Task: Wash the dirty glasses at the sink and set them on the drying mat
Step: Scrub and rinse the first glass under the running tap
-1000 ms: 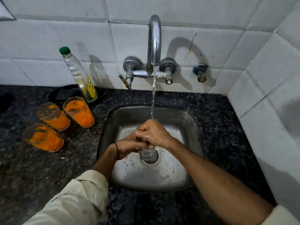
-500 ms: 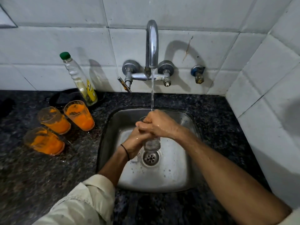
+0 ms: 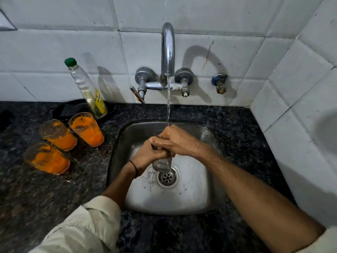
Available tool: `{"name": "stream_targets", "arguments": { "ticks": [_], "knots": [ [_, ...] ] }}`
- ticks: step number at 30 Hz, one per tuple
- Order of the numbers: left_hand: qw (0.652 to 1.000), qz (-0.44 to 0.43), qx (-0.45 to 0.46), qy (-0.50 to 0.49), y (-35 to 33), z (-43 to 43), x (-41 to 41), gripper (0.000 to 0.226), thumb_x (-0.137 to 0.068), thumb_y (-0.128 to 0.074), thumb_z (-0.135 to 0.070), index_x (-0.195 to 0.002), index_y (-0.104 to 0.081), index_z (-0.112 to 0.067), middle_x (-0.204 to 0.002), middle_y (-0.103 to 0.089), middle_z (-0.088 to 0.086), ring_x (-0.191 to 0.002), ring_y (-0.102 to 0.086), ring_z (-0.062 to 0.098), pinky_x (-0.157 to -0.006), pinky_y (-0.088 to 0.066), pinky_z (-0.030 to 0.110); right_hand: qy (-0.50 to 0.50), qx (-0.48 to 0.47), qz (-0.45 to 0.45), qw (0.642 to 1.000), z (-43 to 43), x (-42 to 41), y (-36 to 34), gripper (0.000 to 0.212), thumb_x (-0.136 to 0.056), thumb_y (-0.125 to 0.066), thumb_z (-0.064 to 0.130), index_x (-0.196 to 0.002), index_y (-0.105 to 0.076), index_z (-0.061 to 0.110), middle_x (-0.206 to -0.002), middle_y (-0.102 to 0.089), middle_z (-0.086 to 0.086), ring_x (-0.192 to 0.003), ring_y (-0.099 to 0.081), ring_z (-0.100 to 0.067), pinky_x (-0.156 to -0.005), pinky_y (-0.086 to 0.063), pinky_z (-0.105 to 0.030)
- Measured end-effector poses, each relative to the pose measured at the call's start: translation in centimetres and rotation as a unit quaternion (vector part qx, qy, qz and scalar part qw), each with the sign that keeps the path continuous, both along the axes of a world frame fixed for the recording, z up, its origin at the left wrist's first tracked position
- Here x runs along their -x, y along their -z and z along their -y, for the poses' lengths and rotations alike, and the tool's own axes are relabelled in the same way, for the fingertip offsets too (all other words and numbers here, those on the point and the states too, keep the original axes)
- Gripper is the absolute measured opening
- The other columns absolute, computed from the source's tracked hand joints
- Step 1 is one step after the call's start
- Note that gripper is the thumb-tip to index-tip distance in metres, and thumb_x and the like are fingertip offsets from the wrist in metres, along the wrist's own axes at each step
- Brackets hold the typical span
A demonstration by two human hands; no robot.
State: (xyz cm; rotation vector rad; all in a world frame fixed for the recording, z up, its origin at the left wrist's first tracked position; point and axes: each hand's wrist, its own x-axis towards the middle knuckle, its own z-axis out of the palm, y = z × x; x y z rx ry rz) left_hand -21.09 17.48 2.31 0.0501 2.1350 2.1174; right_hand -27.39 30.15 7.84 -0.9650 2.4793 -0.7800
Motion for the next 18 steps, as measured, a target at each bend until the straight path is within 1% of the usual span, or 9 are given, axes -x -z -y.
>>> {"name": "stream_targets", "arguments": {
  "ticks": [2, 4, 6, 7, 9, 11, 13, 15, 18],
  "knots": [
    [0.999, 0.037, 0.005, -0.025, -0.2, -0.3, 0.3, 0.016, -0.08, -0.069, 0.006, -0.095, -0.068, 0.0, -0.084, -0.074, 0.016, -0.079, -0.073, 0.024, -0.074, -0.058, 0.036, 0.063, 0.035, 0.01, 0.997, 0.5, -0.2, 0.0, 0.044, -0.095, -0.057, 0.039, -0.055, -0.06, 0.021, -0.052, -0.056, 0.004, -0.047, -0.051, -0.005, -0.053, -0.039, -0.026],
    [0.979, 0.043, 0.158, -0.119, 0.2, -1.7, 0.9, 0.012, -0.08, -0.073, -0.015, -0.088, -0.065, -0.012, -0.075, -0.071, 0.004, -0.069, -0.069, 0.013, -0.065, -0.055, 0.03, 0.19, 0.037, -0.013, 0.981, 1.7, -0.7, 0.5, 0.044, -0.096, -0.054, 0.038, -0.059, -0.058, 0.015, -0.057, -0.056, 0.0, -0.056, -0.055, -0.016, -0.059, -0.038, -0.028],
    [0.933, 0.017, 0.289, -0.213, 0.7, -3.3, 1.2, 0.012, -0.084, -0.066, -0.025, -0.091, -0.061, -0.016, -0.074, -0.065, -0.004, -0.069, -0.063, 0.014, -0.057, -0.049, 0.026, 0.259, -0.006, -0.064, 0.964, 2.8, -1.4, 1.5, 0.043, -0.098, -0.048, 0.043, -0.07, -0.062, 0.013, -0.073, -0.064, -0.006, -0.072, -0.061, -0.027, -0.066, -0.044, -0.032],
    [0.932, 0.008, 0.28, -0.229, 0.7, -3.8, 1.1, 0.008, -0.087, -0.064, -0.021, -0.09, -0.059, -0.016, -0.073, -0.062, -0.006, -0.069, -0.061, 0.014, -0.055, -0.046, 0.023, 0.256, -0.024, -0.089, 0.962, 3.0, -1.6, 1.9, 0.044, -0.098, -0.046, 0.045, -0.077, -0.066, 0.011, -0.081, -0.067, -0.01, -0.079, -0.063, -0.03, -0.07, -0.048, -0.035],
    [0.967, 0.017, 0.164, -0.196, 0.9, -3.5, 0.7, 0.013, -0.086, -0.068, -0.01, -0.087, -0.059, -0.018, -0.074, -0.065, -0.004, -0.073, -0.062, 0.012, -0.059, -0.048, 0.02, 0.207, -0.038, -0.109, 0.972, 2.5, -1.2, 1.8, 0.044, -0.097, -0.047, 0.045, -0.077, -0.066, 0.011, -0.081, -0.065, -0.013, -0.08, -0.063, -0.033, -0.07, -0.046, -0.036],
    [0.993, 0.059, 0.005, -0.105, 0.5, -2.0, 0.1, 0.025, -0.08, -0.073, 0.002, -0.095, -0.065, -0.015, -0.087, -0.073, 0.006, -0.086, -0.07, 0.018, -0.075, -0.057, 0.026, 0.102, -0.02, -0.063, 0.993, 1.1, -0.4, 1.0, 0.046, -0.096, -0.053, 0.044, -0.06, -0.058, 0.015, -0.064, -0.057, -0.008, -0.063, -0.059, -0.025, -0.059, -0.04, -0.03],
    [0.996, 0.067, -0.036, -0.035, -0.1, -1.0, -0.2, 0.032, -0.077, -0.073, 0.009, -0.101, -0.066, -0.011, -0.096, -0.074, 0.013, -0.094, -0.072, 0.025, -0.083, -0.059, 0.032, 0.053, 0.005, -0.025, 0.998, 0.4, -0.3, 0.6, 0.052, -0.096, -0.058, 0.04, -0.049, -0.051, 0.017, -0.05, -0.049, -0.001, -0.048, -0.048, -0.013, -0.051, -0.034, -0.026],
    [0.991, 0.049, 0.096, -0.084, -0.6, -1.5, 0.4, 0.02, -0.08, -0.073, 0.0, -0.091, -0.064, -0.014, -0.086, -0.072, 0.005, -0.087, -0.069, 0.023, -0.075, -0.058, 0.03, 0.132, 0.05, -0.02, 0.99, 1.0, -0.6, 1.1, 0.054, -0.097, -0.057, 0.039, -0.048, -0.048, 0.018, -0.049, -0.046, 0.003, -0.048, -0.047, -0.013, -0.053, -0.034, -0.027],
    [0.909, 0.021, 0.348, -0.229, -0.6, -3.5, 1.6, 0.019, -0.093, -0.06, -0.02, -0.079, -0.047, -0.023, -0.073, -0.057, -0.007, -0.07, -0.055, 0.018, -0.059, -0.041, 0.03, 0.25, 0.031, -0.043, 0.967, 2.6, -1.3, 1.6, 0.054, -0.099, -0.046, 0.052, -0.058, -0.05, 0.018, -0.06, -0.051, 0.002, -0.065, -0.056, -0.023, -0.071, -0.044, -0.034]
  ]
}}
